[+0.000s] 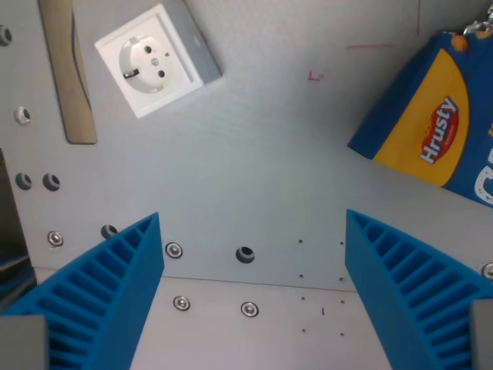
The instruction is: Rotate around gripper positive x
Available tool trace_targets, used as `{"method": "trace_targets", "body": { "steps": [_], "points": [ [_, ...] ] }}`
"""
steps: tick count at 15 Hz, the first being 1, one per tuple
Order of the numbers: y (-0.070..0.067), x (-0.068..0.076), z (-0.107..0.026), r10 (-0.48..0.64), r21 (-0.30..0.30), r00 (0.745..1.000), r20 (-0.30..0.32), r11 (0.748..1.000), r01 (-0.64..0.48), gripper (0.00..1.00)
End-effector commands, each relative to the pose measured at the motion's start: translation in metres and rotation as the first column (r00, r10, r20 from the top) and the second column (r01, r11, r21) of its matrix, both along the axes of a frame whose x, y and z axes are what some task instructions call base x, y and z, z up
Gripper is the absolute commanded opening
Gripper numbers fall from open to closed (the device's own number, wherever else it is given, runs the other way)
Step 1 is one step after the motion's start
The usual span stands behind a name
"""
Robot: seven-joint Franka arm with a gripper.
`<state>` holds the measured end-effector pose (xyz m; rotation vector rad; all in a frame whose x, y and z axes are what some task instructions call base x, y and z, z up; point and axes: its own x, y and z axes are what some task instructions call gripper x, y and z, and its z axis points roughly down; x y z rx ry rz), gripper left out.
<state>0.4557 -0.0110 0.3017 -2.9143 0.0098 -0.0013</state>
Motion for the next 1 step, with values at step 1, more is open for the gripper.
{"method": "trace_targets", "body": {
  "steps": [1],
  "points": [
    [-0.0055,0.0003,0.0022,0.026,0.246,1.000,-0.005,0.969,-0.024,1.00]
  ]
}}
